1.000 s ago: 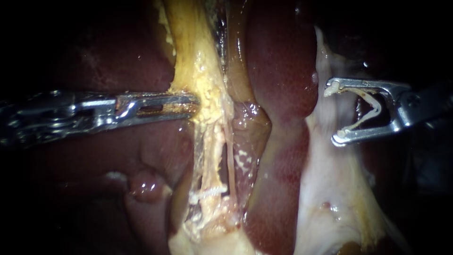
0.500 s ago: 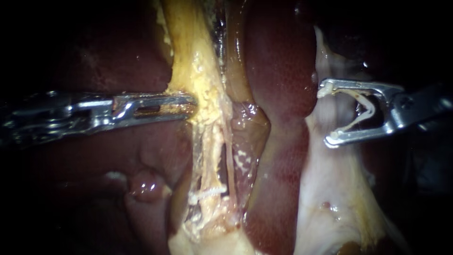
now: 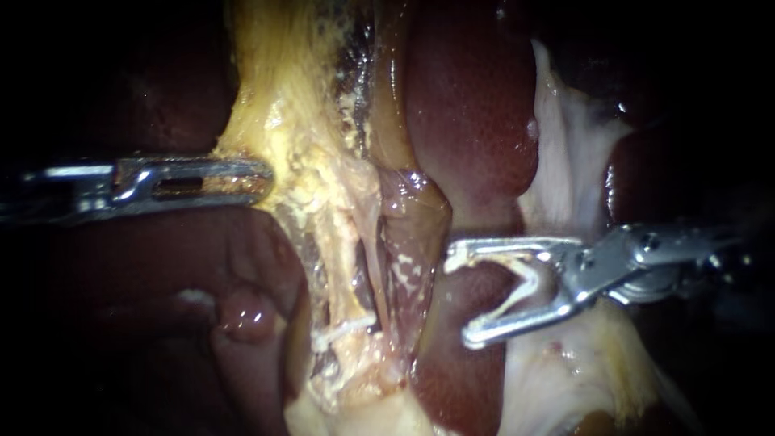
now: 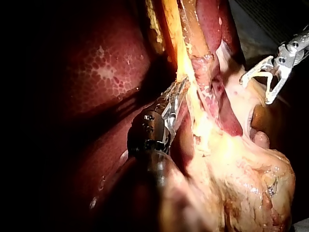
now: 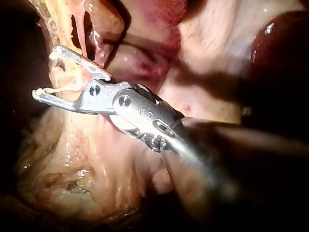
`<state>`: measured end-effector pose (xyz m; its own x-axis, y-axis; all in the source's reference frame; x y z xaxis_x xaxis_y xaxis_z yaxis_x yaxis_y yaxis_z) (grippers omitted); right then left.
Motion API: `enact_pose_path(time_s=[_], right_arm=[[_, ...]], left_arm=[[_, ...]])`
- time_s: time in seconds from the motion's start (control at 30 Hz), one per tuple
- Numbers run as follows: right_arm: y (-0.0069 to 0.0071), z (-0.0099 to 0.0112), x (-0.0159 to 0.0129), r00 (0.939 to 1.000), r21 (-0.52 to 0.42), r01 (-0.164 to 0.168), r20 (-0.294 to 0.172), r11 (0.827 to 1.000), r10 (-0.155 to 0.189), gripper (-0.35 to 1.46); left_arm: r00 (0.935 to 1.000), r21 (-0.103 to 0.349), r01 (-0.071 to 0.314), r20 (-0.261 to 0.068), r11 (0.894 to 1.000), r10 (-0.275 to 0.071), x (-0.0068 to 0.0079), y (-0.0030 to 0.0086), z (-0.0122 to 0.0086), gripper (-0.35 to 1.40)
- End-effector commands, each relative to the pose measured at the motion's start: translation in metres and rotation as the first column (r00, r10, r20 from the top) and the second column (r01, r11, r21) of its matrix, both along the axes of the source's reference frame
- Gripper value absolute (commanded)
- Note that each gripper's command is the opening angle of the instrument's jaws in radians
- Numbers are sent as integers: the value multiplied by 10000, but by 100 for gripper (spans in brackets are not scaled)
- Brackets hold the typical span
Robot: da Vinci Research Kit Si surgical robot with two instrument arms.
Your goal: Clipping second clip left tube
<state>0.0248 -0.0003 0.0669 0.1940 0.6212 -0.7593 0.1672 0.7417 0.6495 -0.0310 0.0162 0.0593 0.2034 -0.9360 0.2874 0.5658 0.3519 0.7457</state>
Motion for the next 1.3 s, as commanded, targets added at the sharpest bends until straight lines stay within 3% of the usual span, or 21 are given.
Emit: enact_pose_path(time_s=[0.03,0.23,0.5,0.93,1.3], right_arm=[[-2,4,5,9999,154,57,137,9999,-59,56],[-1,25,23,9970,862,115,758,9962,-181,55],[-4,51,42,9931,922,209,1131,9955,-313,54],[-5,90,57,9790,727,434,1959,9964,-569,53],[-1,101,68,9737,693,411,2208,9967,-555,51]], left_arm=[[10000,-5,10,-22,10000,-10,0,0,0,-35],[10000,1,23,10,10000,-23,-1,-2,-4,-35],[10000,30,29,54,10000,-29,-2,-5,-11,-35],[9999,41,71,102,10000,-71,-4,-9,-23,-35],[9999,73,67,118,10000,-67,-6,-14,-32,-35]])
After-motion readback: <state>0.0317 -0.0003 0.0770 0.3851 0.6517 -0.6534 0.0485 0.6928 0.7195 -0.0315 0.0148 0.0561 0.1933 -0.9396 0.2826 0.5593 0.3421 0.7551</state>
